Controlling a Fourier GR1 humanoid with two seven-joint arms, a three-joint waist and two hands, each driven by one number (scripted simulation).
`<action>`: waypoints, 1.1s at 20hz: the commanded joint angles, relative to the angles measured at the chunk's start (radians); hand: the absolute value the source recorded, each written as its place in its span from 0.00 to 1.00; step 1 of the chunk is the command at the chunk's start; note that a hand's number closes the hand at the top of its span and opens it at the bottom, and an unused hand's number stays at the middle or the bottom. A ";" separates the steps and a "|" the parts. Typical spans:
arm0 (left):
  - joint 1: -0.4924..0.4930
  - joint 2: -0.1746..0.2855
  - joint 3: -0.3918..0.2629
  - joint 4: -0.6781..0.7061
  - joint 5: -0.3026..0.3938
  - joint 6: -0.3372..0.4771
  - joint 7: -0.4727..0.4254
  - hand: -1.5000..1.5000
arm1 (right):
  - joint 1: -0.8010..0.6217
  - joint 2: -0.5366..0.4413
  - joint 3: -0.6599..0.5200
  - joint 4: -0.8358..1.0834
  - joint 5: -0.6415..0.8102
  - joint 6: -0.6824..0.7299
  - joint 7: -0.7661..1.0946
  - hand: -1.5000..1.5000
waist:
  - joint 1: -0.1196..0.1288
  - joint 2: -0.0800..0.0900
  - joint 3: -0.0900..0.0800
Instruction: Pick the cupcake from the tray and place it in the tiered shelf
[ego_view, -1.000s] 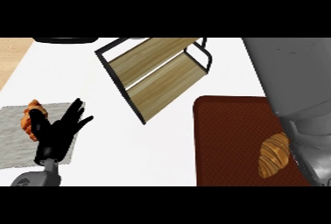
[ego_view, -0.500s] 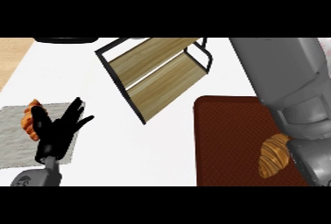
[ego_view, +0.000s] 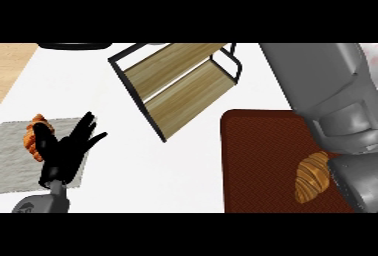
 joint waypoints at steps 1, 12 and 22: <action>0.015 -0.001 0.007 0.067 -0.002 -0.010 -0.003 0.50 | -0.039 -0.011 -0.103 0.044 -0.071 -0.024 0.063 0.00 | -0.004 0.004 -0.005; 0.011 -0.008 -0.017 -0.013 -0.023 0.010 0.050 0.50 | -0.085 0.012 -0.329 0.117 -0.288 -0.088 0.134 0.00 | 0.006 0.004 -0.003; 0.002 -0.019 -0.017 0.032 -0.047 0.017 0.018 0.50 | -0.098 -0.141 -0.392 0.169 -0.278 -0.277 0.156 0.00 | 0.001 0.009 -0.005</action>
